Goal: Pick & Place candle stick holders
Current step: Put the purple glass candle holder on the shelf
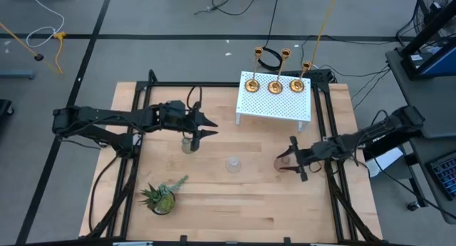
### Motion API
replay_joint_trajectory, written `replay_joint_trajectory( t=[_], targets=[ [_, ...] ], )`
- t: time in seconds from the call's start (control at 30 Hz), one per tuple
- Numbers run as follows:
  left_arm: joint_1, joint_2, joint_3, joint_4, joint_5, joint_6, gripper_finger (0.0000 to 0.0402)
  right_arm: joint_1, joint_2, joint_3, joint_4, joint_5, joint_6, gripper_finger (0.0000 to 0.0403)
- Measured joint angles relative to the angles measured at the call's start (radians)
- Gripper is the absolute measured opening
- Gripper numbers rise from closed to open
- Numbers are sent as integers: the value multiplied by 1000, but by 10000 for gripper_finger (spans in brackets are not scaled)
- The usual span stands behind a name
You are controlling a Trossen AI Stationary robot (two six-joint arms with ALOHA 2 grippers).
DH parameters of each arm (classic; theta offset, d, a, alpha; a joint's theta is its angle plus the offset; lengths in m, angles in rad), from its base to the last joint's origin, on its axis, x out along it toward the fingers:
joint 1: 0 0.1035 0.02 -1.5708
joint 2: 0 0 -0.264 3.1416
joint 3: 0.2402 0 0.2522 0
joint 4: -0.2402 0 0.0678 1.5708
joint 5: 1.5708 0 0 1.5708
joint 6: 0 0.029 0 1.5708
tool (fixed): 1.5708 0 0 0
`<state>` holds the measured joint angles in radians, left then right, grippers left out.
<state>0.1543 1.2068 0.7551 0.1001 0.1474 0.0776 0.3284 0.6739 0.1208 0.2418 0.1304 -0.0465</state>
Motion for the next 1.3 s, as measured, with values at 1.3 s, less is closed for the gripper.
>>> replay_joint_trajectory(
  t=[1.3],
  targets=[
    [0, 0, 0, 23, 0, -3, 127, -1, -47, -107, 9, 101, 111, 274]
  ],
)
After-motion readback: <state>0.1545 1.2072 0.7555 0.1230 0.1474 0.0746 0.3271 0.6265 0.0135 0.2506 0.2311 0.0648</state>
